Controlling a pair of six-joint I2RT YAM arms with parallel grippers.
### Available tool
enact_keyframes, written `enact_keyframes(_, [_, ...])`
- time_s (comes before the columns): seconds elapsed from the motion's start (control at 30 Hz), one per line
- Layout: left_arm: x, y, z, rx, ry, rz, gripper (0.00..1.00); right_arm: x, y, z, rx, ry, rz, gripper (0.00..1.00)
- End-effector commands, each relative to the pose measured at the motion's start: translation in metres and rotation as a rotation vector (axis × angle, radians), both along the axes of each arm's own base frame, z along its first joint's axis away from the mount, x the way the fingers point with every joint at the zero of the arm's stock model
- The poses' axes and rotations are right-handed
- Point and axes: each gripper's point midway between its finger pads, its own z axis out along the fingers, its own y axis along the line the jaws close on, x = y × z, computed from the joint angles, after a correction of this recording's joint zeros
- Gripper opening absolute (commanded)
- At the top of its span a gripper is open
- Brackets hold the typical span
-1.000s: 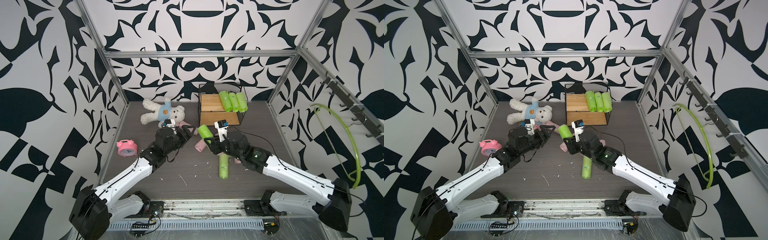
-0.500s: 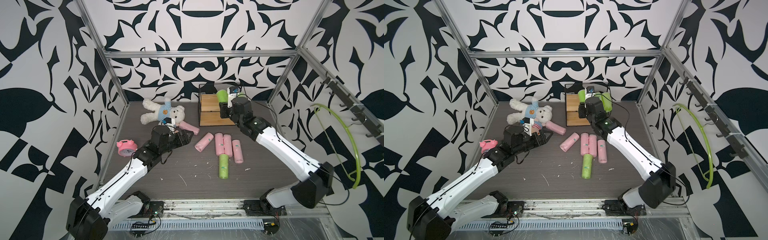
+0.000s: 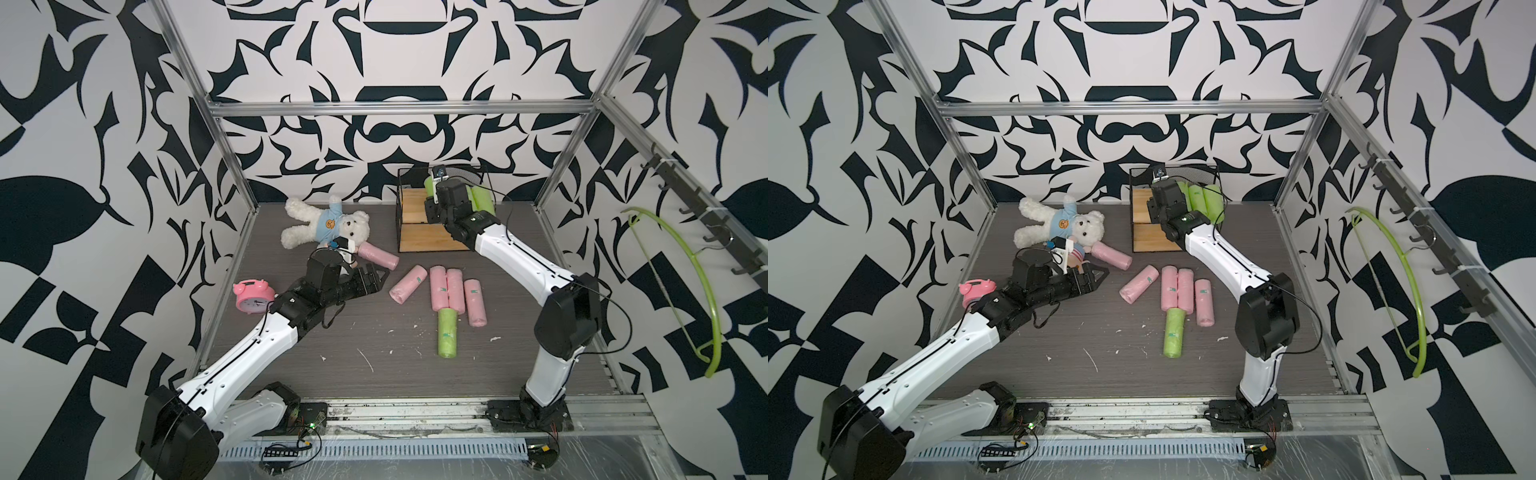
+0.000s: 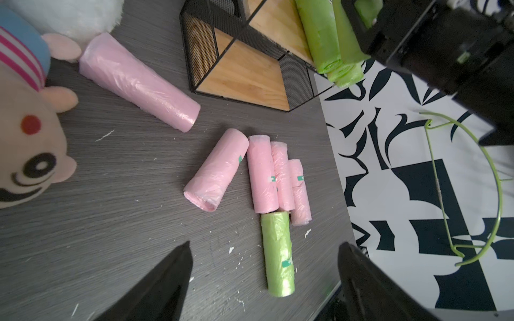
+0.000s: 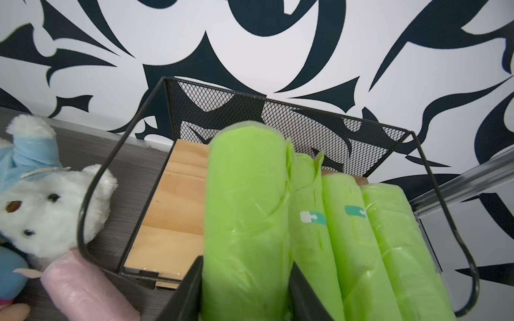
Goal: Sort the rolls of trash bags by color and place them on the shelf
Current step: Place the roll of trash bags on the shelf.
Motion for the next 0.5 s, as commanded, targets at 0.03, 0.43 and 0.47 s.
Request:
enact_keyframes(0.03, [-0.002,-0.005,0.012,0.018,-0.026,-0.055,0.89,0.019,-0.006,0.045,-0.015,-0.127,-0.05,0.38])
enact_keyframes(0.43, [-0.003,-0.004,0.01,0.036,-0.015,-0.062,0.89,0.05,-0.007,0.014,-0.15,-0.105,-0.107,0.4])
enact_keyframes(0.47, [-0.003,-0.005,0.009,0.036,-0.014,-0.062,0.89,0.052,-0.009,0.012,-0.164,-0.104,-0.116,0.4])
